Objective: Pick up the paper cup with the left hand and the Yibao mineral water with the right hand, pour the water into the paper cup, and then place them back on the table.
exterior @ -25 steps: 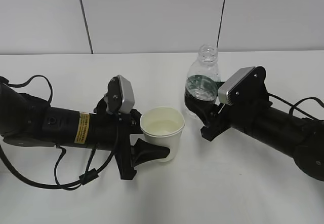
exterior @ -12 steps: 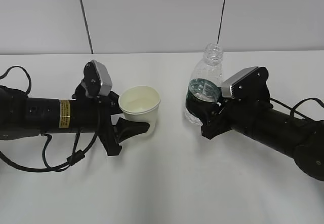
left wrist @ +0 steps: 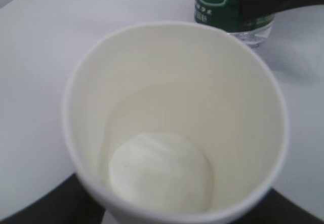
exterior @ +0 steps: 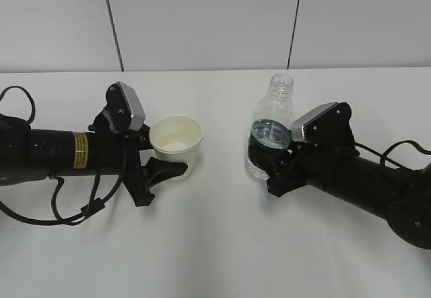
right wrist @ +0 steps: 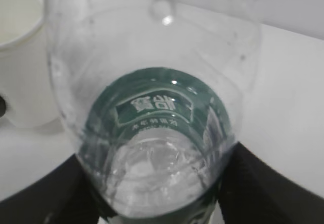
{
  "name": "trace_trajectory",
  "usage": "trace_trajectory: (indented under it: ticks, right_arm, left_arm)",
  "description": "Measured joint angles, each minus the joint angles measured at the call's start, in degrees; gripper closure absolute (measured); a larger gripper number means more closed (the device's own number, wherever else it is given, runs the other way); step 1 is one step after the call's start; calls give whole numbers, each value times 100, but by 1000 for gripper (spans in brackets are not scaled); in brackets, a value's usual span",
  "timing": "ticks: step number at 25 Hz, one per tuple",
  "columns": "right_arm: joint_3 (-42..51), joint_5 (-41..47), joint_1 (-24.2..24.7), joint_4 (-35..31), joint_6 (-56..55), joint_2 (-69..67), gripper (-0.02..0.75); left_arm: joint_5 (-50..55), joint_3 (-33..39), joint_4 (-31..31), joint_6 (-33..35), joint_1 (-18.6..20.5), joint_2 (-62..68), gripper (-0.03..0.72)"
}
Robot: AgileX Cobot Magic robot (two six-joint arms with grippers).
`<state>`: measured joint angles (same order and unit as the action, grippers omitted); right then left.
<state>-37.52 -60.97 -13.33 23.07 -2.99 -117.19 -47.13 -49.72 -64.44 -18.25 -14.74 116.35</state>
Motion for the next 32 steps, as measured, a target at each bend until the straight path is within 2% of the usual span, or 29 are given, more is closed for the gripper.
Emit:
trace_trajectory:
  ticks: [7,28,32]
  right_arm:
    - [0,11,0,-28,28,-201,294]
    - [0,11,0,-123,339,-326,294]
    - [0,11,0,-123,339,-326,246]
  left_arm:
    - [-64,0,478,46,6,184,254]
    - [-416,0,789,147,6,527,254]
    - [-479,0,869,147,6,533,235]
